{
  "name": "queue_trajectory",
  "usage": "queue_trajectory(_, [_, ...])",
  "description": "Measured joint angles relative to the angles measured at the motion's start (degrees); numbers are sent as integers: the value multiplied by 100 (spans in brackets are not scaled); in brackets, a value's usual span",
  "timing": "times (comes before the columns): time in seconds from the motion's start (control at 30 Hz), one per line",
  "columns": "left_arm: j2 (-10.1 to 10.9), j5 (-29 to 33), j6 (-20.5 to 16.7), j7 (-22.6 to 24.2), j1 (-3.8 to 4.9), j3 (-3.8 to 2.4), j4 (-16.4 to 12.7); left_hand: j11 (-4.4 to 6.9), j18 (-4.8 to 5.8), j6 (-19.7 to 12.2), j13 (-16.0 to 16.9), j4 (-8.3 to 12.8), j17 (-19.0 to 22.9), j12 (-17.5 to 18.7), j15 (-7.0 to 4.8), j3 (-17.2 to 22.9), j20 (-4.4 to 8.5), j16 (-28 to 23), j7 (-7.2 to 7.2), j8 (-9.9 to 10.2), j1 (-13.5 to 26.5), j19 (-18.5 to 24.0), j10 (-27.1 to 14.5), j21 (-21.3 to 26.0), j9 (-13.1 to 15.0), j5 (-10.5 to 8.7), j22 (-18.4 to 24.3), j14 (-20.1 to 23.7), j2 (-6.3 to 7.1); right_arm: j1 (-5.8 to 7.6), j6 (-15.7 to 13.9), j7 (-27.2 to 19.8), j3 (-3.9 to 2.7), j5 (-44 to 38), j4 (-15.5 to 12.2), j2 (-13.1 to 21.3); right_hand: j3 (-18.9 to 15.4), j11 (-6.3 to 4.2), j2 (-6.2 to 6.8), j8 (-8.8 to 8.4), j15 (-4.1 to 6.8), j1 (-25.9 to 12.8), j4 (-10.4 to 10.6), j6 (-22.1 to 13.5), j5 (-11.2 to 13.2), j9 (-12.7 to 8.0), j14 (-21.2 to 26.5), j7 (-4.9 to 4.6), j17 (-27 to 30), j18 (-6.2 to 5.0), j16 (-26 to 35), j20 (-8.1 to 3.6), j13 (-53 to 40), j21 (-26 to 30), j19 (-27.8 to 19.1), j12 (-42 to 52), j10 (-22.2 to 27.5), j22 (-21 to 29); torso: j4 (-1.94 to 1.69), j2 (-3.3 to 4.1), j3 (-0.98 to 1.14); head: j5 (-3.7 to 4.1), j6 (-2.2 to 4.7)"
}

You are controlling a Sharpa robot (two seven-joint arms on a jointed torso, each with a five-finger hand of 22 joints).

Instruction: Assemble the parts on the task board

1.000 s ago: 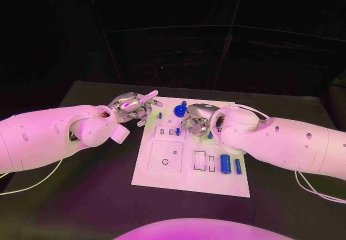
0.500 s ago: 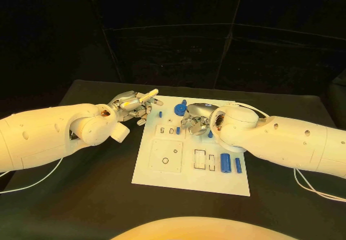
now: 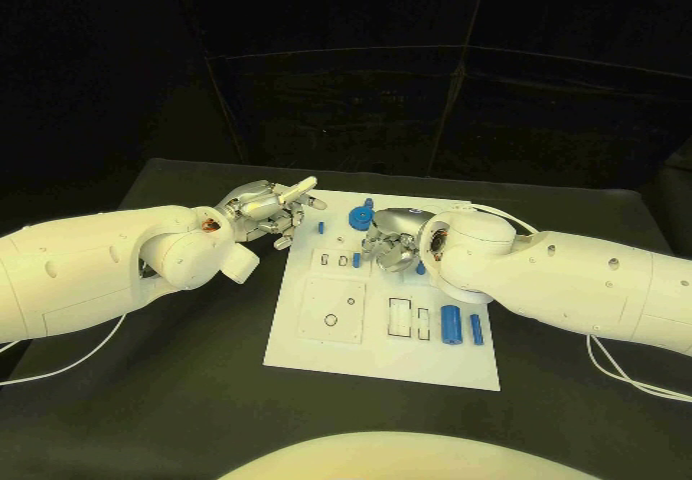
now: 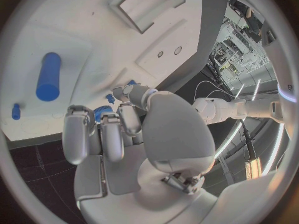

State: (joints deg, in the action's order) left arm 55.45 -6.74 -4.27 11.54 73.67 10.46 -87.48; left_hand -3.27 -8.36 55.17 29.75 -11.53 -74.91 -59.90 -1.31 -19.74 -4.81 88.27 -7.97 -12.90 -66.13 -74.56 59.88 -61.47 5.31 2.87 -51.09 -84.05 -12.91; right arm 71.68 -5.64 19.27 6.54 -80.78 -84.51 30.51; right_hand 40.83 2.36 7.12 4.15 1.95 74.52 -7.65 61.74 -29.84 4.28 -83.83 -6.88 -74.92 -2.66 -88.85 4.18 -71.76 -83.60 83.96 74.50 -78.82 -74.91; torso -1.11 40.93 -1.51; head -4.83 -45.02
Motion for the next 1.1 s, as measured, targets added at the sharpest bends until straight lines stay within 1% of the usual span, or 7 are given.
queue_trajectory(0.27, [-3, -2, 2, -6, 0, 0, 3, 0, 0, 0, 0, 0, 0, 0, 0, 0, 0, 0, 0, 0, 0, 0, 0, 0, 0, 0, 0, 0, 0, 0, 27, -16, 0, 24, 17, -21, 15, -2, -17, 0, 22, -23, -16, 17, 21, -1, -22, 2, 0, 0, 0, 0, 1, 0, 0, 0, 2, 0, 0, -1, 0, 2, -4])
queue_trajectory(0.33, [-5, -2, 3, -7, 0, 0, 4, 0, 1, 0, 0, 0, 0, 0, 0, 0, 0, 0, 0, 0, 0, 0, 0, 0, 0, 0, 0, 0, 0, -1, 27, -20, 0, 28, 29, -33, 24, -24, 0, 0, 22, -46, -25, 17, 52, -1, -22, 2, 0, 0, 0, -21, 1, 0, 21, 0, 21, 0, 0, -1, 0, 2, -7])
queue_trajectory(0.37, [-6, -2, 3, -8, 0, 0, 4, 0, 0, 0, 0, 0, 0, 0, 0, 0, 0, 0, 0, 0, 0, 0, 0, 0, 0, 0, 0, 0, 0, -1, 27, -22, 0, 29, 35, -37, 38, -43, -27, 0, 22, -72, -38, 17, 52, -3, -22, 2, 0, 0, 0, -21, 1, 0, 21, 0, 1, 0, 0, -1, 0, 2, -7])
queue_trajectory(0.47, [-7, -3, 5, -9, 0, 0, 4, 0, 0, 0, 0, 0, 0, 0, 0, 0, 0, 0, 0, 0, 0, 0, 0, 0, 0, 0, 0, 0, 0, -1, 26, -25, 0, 33, 54, -48, 38, -43, -27, 0, 22, -72, -38, 17, 52, -8, -22, 2, 0, 0, 0, -43, 1, 0, 0, 0, 1, 0, 0, -2, 0, -1, -12])
queue_trajectory(0.87, [-10, -4, 9, -15, 0, 0, 14, 0, 0, 0, 1, 0, 0, 0, 0, 0, 0, 0, 0, 0, 0, 0, 0, 0, 0, 0, 0, 0, 0, -2, 20, -33, 0, 40, 92, -89, 52, -43, -27, 0, 22, -73, -52, -3, 85, -15, -22, 21, 1, 0, 0, -43, 2, 0, -1, 0, 1, 0, -1, -1, -1, -8, -26])
queue_trajectory(0.93, [-11, -4, 10, -16, 0, 0, 16, 0, 1, 0, 1, 0, 0, 0, 0, 0, 0, 0, 0, 0, 0, 0, 0, 0, 0, 0, 0, 0, 0, -2, 20, -35, 0, 40, 98, -94, 52, -55, -51, -23, 22, -96, -52, -26, 85, -21, -22, 45, 1, 1, 0, -43, 7, 0, -1, 0, 14, 0, -1, -1, -1, -9, -28])
queue_trajectory(1.1, [-13, -4, 12, -18, 0, 0, 19, 0, 1, 0, 1, 0, 0, 0, 0, 0, 0, 0, 0, 0, 0, 0, 0, 0, 0, 0, 0, 0, 0, -3, 15, -40, 0, 42, 121, -111, 71, -63, -51, -22, 24, -96, -71, -47, 107, -28, -19, 40, 1, 0, 0, -43, 8, 0, -1, 0, 22, 0, 0, -1, -1, -12, -30])
